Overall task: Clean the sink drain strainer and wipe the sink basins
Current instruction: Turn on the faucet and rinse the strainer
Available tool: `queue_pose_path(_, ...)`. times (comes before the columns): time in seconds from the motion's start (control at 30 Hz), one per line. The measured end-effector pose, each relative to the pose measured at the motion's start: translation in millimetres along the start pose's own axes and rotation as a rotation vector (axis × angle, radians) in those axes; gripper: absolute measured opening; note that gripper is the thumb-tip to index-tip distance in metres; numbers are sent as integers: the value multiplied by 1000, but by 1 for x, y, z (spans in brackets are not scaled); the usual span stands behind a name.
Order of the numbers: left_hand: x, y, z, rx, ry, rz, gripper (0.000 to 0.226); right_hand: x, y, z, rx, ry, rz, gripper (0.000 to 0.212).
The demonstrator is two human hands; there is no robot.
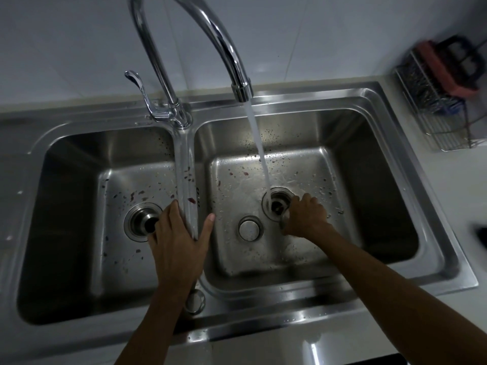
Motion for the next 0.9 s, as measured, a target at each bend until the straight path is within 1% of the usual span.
queue_pose_path(0.07, -1, 0, 0, -1, -3, -5, 97, 9, 3, -3, -53, -57, 77, 93)
queue_pose_path(0.17, 0, 1, 1, 0, -9, -2, 97, 25, 8, 2, -189, -293, 207, 88)
queue_pose_path(0.23, 0, 1, 1, 4, -11, -4, 96, 33, 13, 7, -260, -328, 237, 91)
queue_pose_path(0.33, 0, 1, 1, 4, -10, -8, 97, 45, 21, 17, -348, -239, 212, 102)
queue_pose_path(0.4, -1, 1, 0, 4, -4, -15, 98, 52, 23, 19, -345, -193, 199, 108)
queue_pose_path(0.53, -3, 2, -1, -4, 1, -2, 102, 50, 27, 19, -305, -118, 180, 97)
queue_pose_path(0.6, -4, 2, -1, -5, 10, 15, 104, 35, 29, 21, -296, -121, 155, 90)
queue_pose_path(0.67, -9, 1, -4, 21, 5, 21, 107, 12, 33, 29, -336, -138, 96, 77)
queue_pose_path(0.7, -13, -2, -7, 41, 6, 22, 108, -3, 37, 35, -368, -177, 60, 69)
queue_pose_path(0.77, -26, -15, -14, 81, 13, 12, 110, -37, 45, 53, -429, -337, -15, 58)
queue_pose_path(0.83, -45, -38, -22, 122, 5, -13, 113, -77, 54, 74, -451, -594, -67, 48)
queue_pose_path(0.9, -70, -70, -32, 165, -5, -49, 117, -111, 56, 100, -450, -911, -47, 39)
Point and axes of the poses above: each hand's wrist, its own y-axis away from the middle knuckle, its own x-axis out of the palm, z = x × y, the point moved 6 cm from there along -y, towards the middle knuckle, and after that the axes turned 4 degrees about y, right-handed, at the moved point
